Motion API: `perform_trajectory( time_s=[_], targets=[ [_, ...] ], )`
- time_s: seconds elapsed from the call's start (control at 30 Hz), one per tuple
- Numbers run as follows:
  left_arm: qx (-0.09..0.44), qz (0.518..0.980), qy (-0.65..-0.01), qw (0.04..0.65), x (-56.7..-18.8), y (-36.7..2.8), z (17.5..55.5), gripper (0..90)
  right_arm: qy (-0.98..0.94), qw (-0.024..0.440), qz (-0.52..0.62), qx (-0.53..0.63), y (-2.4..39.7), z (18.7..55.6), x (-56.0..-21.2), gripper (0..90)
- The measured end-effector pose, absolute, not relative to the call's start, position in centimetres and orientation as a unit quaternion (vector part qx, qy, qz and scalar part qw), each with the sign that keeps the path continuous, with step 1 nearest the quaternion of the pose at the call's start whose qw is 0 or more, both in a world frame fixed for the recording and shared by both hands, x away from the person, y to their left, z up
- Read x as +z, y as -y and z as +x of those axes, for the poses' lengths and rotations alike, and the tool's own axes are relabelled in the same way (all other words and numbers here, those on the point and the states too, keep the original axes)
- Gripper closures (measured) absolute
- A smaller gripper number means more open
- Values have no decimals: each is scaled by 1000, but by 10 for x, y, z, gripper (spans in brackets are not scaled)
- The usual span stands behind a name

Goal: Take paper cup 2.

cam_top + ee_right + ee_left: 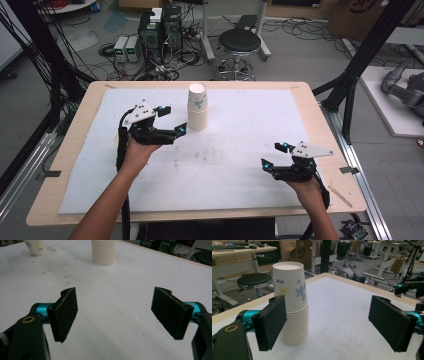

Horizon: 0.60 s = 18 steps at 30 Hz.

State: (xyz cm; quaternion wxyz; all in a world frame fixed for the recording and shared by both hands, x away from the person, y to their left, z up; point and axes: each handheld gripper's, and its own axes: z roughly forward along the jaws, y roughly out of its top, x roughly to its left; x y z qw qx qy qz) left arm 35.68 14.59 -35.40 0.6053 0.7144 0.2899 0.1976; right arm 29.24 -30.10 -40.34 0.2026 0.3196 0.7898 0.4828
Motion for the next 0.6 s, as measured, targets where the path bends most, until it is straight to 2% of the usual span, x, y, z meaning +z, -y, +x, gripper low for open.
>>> perform_trajectory(
  time_s=[0.37, 0.6],
  targets=[
    [198, 717, -322, 586, -336, -136, 394, 150, -790, 198, 320, 484, 299, 293, -403, 218],
    [194, 729, -340, 561, -327, -117, 432, 149, -789, 198, 318, 486, 299, 294, -403, 218]
  ],
)
